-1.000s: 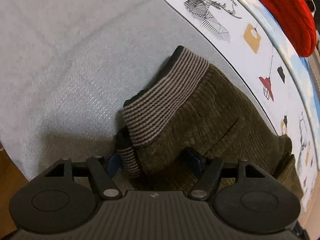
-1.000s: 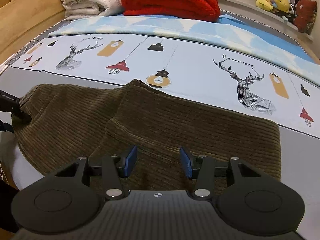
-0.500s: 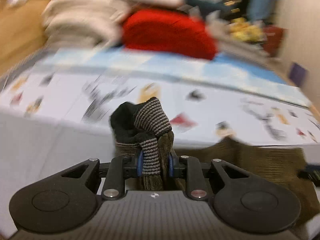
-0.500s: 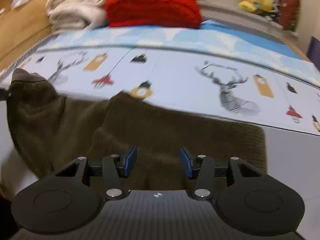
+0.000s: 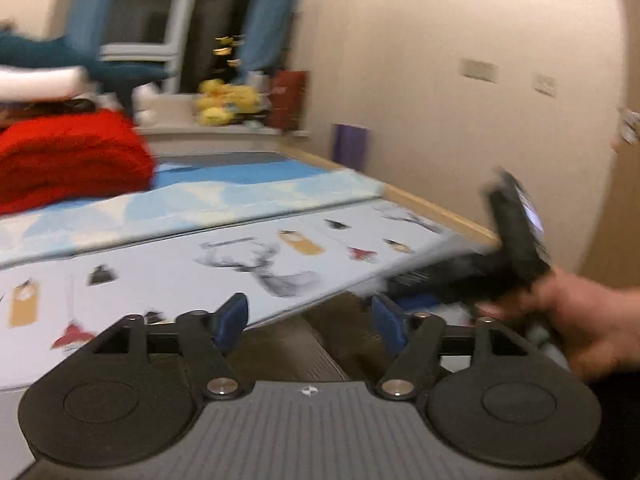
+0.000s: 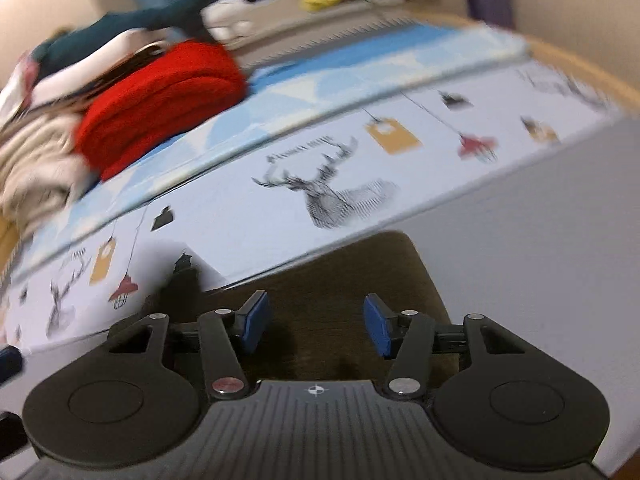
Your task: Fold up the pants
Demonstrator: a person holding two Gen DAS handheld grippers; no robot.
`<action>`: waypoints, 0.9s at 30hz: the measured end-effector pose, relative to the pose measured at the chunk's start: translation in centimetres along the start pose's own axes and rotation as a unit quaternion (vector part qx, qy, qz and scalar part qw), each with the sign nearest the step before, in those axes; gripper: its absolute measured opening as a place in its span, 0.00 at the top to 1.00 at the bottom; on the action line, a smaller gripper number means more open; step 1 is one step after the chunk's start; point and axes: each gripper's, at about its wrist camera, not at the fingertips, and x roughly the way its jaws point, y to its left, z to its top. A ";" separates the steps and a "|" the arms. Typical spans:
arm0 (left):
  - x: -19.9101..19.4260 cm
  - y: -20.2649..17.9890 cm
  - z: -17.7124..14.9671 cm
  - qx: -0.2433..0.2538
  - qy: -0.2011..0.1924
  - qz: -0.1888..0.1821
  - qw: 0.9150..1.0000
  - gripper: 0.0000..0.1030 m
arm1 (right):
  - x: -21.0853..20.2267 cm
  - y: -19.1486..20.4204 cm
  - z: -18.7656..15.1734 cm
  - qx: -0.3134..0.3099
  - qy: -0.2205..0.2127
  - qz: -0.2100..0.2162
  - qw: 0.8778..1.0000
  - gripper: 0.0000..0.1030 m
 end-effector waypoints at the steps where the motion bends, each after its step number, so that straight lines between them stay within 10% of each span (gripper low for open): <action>1: 0.3 1.2 0.0 -0.020 0.012 0.017 1.000 0.27 | 0.4 -0.5 -0.1 0.015 0.014 0.009 1.000 0.44; 10: 3.7 6.6 -3.0 -0.037 0.169 0.156 0.973 0.28 | 5.4 2.4 -2.8 -0.020 0.157 0.042 0.987 0.25; 21: 0.8 8.1 -3.3 -0.061 0.166 0.178 0.968 0.27 | 7.7 5.0 -5.1 -0.042 0.173 0.010 0.984 0.05; 23: 0.5 8.2 -3.2 -0.063 0.164 0.178 0.968 0.27 | 7.7 5.3 -5.1 -0.058 0.164 0.016 0.985 0.11; 27: 0.1 8.3 -3.0 -0.070 0.156 0.182 0.968 0.27 | 6.3 5.7 -4.8 -0.090 0.127 0.041 0.987 0.53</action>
